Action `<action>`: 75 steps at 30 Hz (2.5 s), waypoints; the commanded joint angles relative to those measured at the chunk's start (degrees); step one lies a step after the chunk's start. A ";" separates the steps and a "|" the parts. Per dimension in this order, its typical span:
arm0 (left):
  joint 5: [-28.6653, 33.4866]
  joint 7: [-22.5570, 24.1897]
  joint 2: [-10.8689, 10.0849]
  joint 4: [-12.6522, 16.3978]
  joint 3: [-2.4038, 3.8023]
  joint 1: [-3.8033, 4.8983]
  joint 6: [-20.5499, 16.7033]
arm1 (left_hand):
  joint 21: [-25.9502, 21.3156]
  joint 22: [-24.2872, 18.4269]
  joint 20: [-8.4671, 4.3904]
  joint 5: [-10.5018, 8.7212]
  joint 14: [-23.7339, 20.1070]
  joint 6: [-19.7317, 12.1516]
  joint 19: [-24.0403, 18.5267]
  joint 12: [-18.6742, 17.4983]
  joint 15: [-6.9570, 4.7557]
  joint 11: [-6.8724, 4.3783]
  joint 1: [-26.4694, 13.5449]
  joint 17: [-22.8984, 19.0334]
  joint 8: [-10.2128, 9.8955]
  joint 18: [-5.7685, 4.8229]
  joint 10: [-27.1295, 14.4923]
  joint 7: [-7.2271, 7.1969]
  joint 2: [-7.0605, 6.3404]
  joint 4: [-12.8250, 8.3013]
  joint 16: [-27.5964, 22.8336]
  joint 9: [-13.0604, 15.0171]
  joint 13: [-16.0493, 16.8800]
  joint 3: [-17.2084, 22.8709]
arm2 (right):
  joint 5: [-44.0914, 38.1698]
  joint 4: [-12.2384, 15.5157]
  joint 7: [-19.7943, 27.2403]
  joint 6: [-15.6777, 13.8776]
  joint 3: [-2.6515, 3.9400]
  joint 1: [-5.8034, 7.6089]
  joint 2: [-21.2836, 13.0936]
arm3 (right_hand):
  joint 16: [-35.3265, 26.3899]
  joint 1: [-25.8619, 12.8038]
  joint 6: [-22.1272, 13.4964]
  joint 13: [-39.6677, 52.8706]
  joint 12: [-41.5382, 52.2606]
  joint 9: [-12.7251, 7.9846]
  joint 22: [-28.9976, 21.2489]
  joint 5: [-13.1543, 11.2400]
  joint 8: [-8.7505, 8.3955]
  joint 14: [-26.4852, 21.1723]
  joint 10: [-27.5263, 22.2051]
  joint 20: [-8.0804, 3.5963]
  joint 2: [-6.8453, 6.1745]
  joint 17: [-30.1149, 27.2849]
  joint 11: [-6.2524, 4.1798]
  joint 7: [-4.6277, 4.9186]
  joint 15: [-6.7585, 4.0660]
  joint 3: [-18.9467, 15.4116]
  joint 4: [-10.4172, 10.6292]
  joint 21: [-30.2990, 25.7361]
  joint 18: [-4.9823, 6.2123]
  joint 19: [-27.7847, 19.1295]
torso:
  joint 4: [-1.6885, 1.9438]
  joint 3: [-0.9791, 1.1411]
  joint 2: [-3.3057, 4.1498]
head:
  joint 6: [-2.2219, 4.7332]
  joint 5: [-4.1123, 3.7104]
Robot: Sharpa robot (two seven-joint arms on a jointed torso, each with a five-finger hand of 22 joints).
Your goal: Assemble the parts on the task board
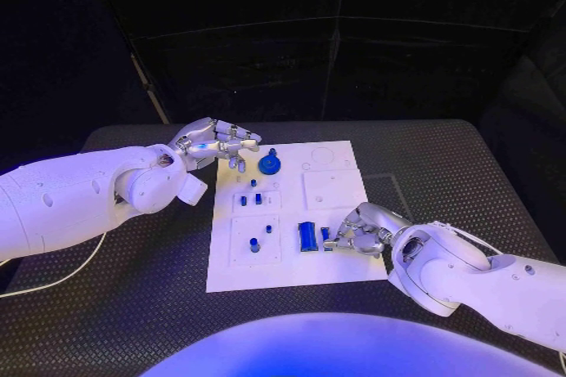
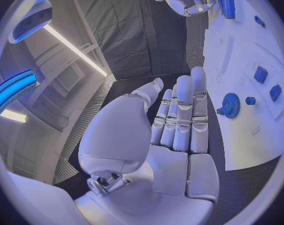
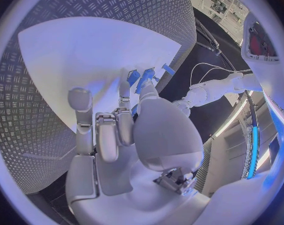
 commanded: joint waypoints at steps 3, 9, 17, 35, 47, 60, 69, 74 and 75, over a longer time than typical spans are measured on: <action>0.27 0.16 -0.03 0.12 0.04 0.07 0.68 | -0.21 -0.05 0.19 -0.26 -0.44 -0.29 0.14 0.19 0.11 -0.06 -0.31 -0.05 0.27 0.78 -0.50 -0.06 0.46 -0.02 0.33 0.07 0.07 -0.39 | 0.05 -0.12 1.06 2.00 0.00 0.05 0.07 | 0.29 0.80 -0.12 5.30 0.12 0.10 0.06 0.45 0.31 5.57 1.30 -0.39 0.10 13.27 -0.47 -0.07 -0.32 0.01 -0.30 -0.06 -0.25 0.19 | 0.09 0.01 0.09 | -0.01 0.03; 0.27 0.15 -0.04 0.10 0.04 0.07 0.65 | -0.21 -0.05 0.19 -0.26 -0.44 -0.29 0.14 0.19 0.11 -0.06 -0.31 -0.05 0.27 0.78 -0.50 -0.06 0.46 -0.02 0.33 0.07 0.07 -0.39 | -0.01 -0.67 0.94 1.94 0.00 0.05 0.37 | 0.30 1.48 -0.15 5.34 0.15 0.28 0.11 0.56 0.48 5.57 1.32 -0.41 0.51 13.30 -0.51 -0.14 -0.35 0.00 -0.59 -0.04 -0.26 0.21 | 0.05 0.00 0.16 | -0.01 0.02; 0.27 0.16 0.02 0.10 0.04 0.06 0.67 | -0.21 -0.05 0.19 -0.26 -0.44 -0.29 0.14 0.19 0.11 -0.06 -0.31 -0.05 0.27 0.78 -0.50 -0.06 0.46 -0.02 0.33 0.07 0.07 -0.39 | -0.14 -2.17 0.92 1.27 0.00 0.05 1.28 | 0.32 2.30 -0.18 5.39 0.19 0.51 0.23 0.81 0.71 5.58 1.34 -0.46 1.17 13.34 -0.59 -0.23 -0.41 0.03 -0.95 0.01 -0.27 0.26 | 0.07 0.02 0.14 | -0.01 0.08; 0.27 0.12 -0.09 0.15 0.04 0.07 0.62 | -0.21 -0.05 0.19 -0.26 -0.44 -0.29 0.14 0.19 0.11 -0.06 -0.31 -0.05 0.27 0.78 -0.50 -0.06 0.46 -0.02 0.33 0.07 0.07 -0.39 | -0.09 -3.51 3.07 -1.30 0.01 0.05 2.72 | 0.35 3.54 -0.34 5.46 0.22 0.93 0.27 2.39 1.12 5.60 1.38 -0.58 1.98 13.40 -0.74 -0.39 -0.54 -0.21 -1.62 0.02 -0.27 0.28 | -0.06 0.04 0.01 | -0.01 0.18; 0.27 -0.06 -0.11 0.07 0.04 0.06 0.84 | -0.27 -0.10 0.20 -0.24 -0.48 -0.33 0.15 0.23 0.12 -0.05 -0.27 -0.07 0.30 0.78 -0.58 -0.06 0.53 -0.01 0.35 0.06 0.07 -0.45 | -0.90 -1.00 12.70 -0.90 0.02 0.05 1.69 | 0.47 5.27 -0.34 5.70 0.45 1.63 0.40 3.36 2.01 5.65 1.46 -0.76 1.02 13.67 -0.99 -0.69 -0.76 -1.18 -3.14 0.06 -0.29 0.30 | -0.05 0.05 0.05 | -0.01 0.20; 0.27 -0.09 0.05 0.01 0.04 0.05 0.88 | -0.27 -0.10 0.20 -0.24 -0.48 -0.33 0.15 0.23 0.12 -0.05 -0.27 -0.07 0.30 0.78 -0.58 -0.06 0.53 -0.01 0.35 0.06 0.07 -0.45 | -4.35 -1.73 9.35 2.47 0.02 0.06 2.90 | 0.36 5.38 -0.35 5.60 0.28 1.85 0.36 2.78 2.32 5.60 1.38 -0.77 0.73 13.43 -0.98 -0.70 -0.74 -1.75 -3.39 -0.01 -0.29 0.25 | 0.07 -0.01 0.09 | -0.01 0.28; 0.27 -0.08 0.04 0.02 0.04 0.05 0.88 | -0.27 -0.10 0.20 -0.24 -0.48 -0.33 0.15 0.23 0.12 -0.05 -0.27 -0.07 0.30 0.78 -0.58 -0.06 0.53 -0.01 0.35 0.06 0.07 -0.45 | -7.31 -2.25 5.64 1.22 0.02 0.06 3.97 | 0.41 7.50 -0.29 5.73 0.40 2.16 0.68 2.55 2.81 5.62 1.44 -0.89 1.24 13.56 -1.23 -0.99 -0.91 -1.48 -4.81 0.12 -0.33 0.36 | 0.01 0.00 0.05 | -0.01 0.48; 0.27 -0.09 0.05 0.05 0.04 0.06 0.90 | -0.27 -0.10 0.20 -0.24 -0.48 -0.33 0.15 0.23 0.12 -0.05 -0.27 -0.07 0.30 0.78 -0.58 -0.06 0.53 -0.01 0.35 0.06 0.07 -0.45 | -7.63 -2.38 3.66 -0.80 0.02 0.06 4.24 | 0.45 6.32 -0.27 5.89 0.61 2.35 1.00 3.49 3.13 5.64 1.58 -0.96 2.58 13.63 -1.26 -1.02 -0.96 -1.69 -3.82 0.31 -0.39 0.55 | 0.03 0.02 0.05 | -0.01 0.50; 0.27 -0.09 0.05 0.05 0.04 0.05 0.90 | -0.27 -0.10 0.20 -0.24 -0.48 -0.33 0.15 0.23 0.12 -0.05 -0.27 -0.07 0.30 0.78 -0.58 -0.06 0.53 -0.01 0.35 0.06 0.07 -0.45 | -7.62 -2.38 3.59 -0.88 0.03 0.06 4.25 | 0.45 6.26 -0.28 5.90 0.61 2.36 1.00 3.55 3.15 5.64 1.58 -0.96 2.62 13.64 -1.26 -1.02 -0.96 -1.71 -3.77 0.31 -0.39 0.56 | 0.03 0.02 0.04 | -0.01 0.51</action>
